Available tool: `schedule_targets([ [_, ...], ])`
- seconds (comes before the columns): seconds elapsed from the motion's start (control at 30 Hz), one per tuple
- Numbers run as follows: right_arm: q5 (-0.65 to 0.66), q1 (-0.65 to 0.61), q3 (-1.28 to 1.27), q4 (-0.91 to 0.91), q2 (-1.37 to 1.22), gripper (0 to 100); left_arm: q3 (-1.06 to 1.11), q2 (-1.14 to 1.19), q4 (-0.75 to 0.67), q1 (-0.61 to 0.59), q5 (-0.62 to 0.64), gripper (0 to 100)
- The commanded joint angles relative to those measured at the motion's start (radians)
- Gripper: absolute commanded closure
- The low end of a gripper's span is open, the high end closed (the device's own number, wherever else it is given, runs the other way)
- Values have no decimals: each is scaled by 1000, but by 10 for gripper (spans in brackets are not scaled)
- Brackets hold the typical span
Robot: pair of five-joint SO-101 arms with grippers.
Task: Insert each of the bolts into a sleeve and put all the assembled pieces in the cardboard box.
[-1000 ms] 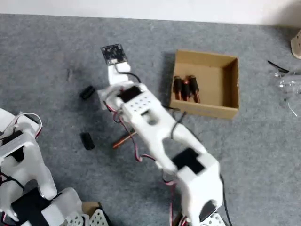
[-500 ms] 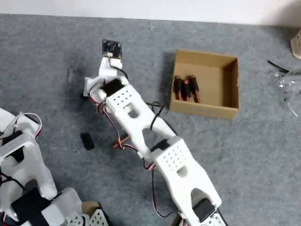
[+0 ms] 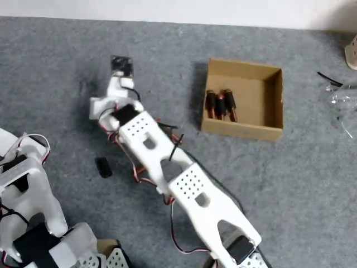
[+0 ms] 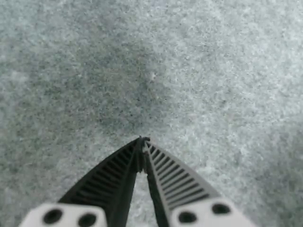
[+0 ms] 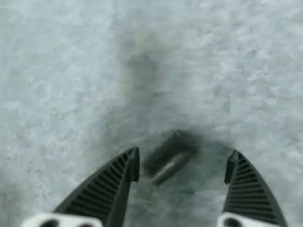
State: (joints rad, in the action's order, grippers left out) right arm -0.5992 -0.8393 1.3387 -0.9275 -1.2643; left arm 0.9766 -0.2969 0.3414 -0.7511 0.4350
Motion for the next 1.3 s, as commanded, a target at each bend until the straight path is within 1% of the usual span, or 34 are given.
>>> schedule_targets([
  [0.0,167,-64,67,-4,21,743,-4,-42,-18,-5,5,993],
  [0.07,221,-79,68,-4,21,743,-4,-42,-18,-5,5,993],
  [0.1,206,-79,68,-4,21,743,-4,-42,-18,-5,5,993],
  [0.2,84,-67,64,-4,21,743,-4,-42,-18,-5,5,993],
  [0.27,26,-51,64,-2,21,743,-4,-42,-18,-5,5,993],
  [0.43,-49,-35,59,111,18,743,-4,-42,-18,-5,5,993],
  [0.63,-157,-35,-38,176,19,743,-4,-42,-18,-5,5,993],
  [0.73,-186,-21,-56,196,19,743,-4,-42,-18,-5,5,993],
  [0.87,-259,-1,-56,182,18,743,-4,-42,-18,-5,5,993],
  [1.03,-377,-1,-56,84,19,743,-4,-42,-18,-5,5,993],
  [1.27,-391,-7,-48,-18,19,743,-4,-42,-18,10,5,993],
])
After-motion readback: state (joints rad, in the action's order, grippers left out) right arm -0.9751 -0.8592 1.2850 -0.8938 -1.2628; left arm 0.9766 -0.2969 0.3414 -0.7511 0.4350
